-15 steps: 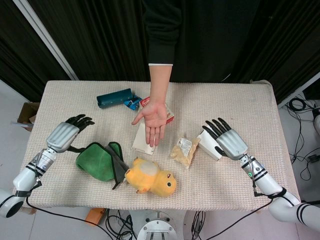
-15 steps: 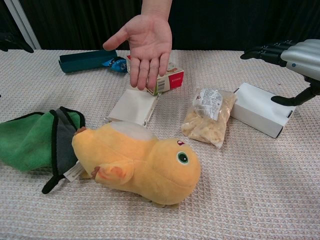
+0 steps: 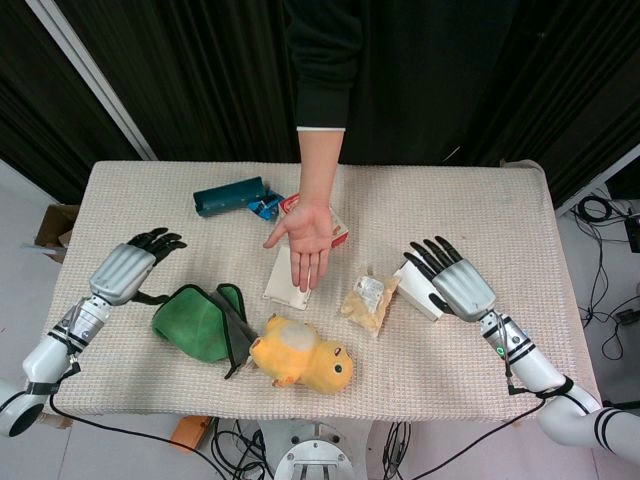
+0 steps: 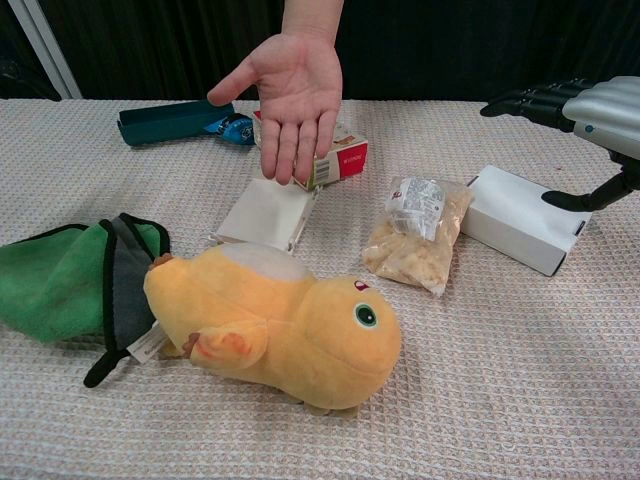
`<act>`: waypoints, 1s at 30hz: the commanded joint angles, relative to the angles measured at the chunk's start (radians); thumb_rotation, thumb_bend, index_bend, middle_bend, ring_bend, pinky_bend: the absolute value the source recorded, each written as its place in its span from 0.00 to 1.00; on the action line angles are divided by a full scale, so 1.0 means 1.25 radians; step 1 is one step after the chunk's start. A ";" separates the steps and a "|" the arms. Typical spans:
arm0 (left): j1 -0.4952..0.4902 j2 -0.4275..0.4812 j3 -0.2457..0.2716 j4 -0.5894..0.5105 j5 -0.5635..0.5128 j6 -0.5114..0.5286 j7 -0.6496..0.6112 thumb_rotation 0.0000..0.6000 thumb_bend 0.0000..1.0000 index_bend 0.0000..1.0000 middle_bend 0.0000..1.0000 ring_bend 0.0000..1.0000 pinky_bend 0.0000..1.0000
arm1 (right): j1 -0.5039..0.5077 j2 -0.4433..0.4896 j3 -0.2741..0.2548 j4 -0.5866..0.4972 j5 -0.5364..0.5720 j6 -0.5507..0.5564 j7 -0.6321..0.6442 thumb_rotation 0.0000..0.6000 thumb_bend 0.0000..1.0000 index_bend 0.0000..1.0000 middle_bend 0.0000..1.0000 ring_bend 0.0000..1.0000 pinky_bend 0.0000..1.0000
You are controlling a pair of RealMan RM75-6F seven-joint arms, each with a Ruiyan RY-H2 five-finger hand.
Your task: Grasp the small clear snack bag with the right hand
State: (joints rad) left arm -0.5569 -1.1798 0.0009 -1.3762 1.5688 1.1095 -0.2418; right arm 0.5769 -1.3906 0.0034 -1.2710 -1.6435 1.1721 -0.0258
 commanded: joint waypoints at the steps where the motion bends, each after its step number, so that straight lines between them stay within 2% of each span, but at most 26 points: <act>1: 0.001 0.000 -0.001 0.000 -0.001 0.001 0.000 1.00 0.02 0.20 0.15 0.08 0.21 | -0.001 0.001 0.003 -0.005 0.005 -0.001 -0.006 1.00 0.25 0.00 0.00 0.00 0.00; 6: 0.010 0.007 -0.003 -0.010 -0.002 0.017 0.011 1.00 0.02 0.20 0.15 0.08 0.21 | -0.007 0.020 -0.008 -0.047 -0.011 0.010 0.004 1.00 0.25 0.00 0.00 0.00 0.00; 11: 0.021 0.008 -0.017 -0.016 -0.026 0.031 0.026 1.00 0.03 0.20 0.15 0.08 0.21 | 0.020 0.061 -0.038 -0.154 -0.014 -0.083 -0.047 1.00 0.19 0.00 0.00 0.00 0.00; 15: 0.040 -0.002 -0.043 -0.009 -0.060 0.065 0.025 1.00 0.04 0.20 0.15 0.08 0.21 | 0.043 0.047 -0.023 -0.204 0.028 -0.153 -0.144 1.00 0.16 0.00 0.00 0.00 0.00; 20: 0.075 -0.014 -0.069 0.005 -0.105 0.113 0.031 1.00 0.04 0.19 0.15 0.08 0.21 | 0.070 -0.011 0.010 -0.179 0.085 -0.208 -0.192 1.00 0.15 0.00 0.00 0.00 0.00; 24: 0.102 -0.004 -0.061 0.011 -0.119 0.121 0.028 1.00 0.04 0.17 0.14 0.08 0.21 | 0.091 -0.058 0.025 -0.143 0.112 -0.239 -0.206 1.00 0.15 0.00 0.00 0.00 0.00; 30: 0.132 -0.007 -0.049 0.034 -0.116 0.137 0.012 1.00 0.04 0.16 0.14 0.08 0.21 | 0.113 -0.132 0.037 -0.068 0.103 -0.235 -0.203 1.00 0.15 0.00 0.00 0.00 0.00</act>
State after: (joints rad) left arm -0.3966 -1.1877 -0.0632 -1.3376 1.4230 1.2775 -0.2214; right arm 0.7081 -1.5377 0.0436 -1.3731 -1.5136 0.8797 -0.2780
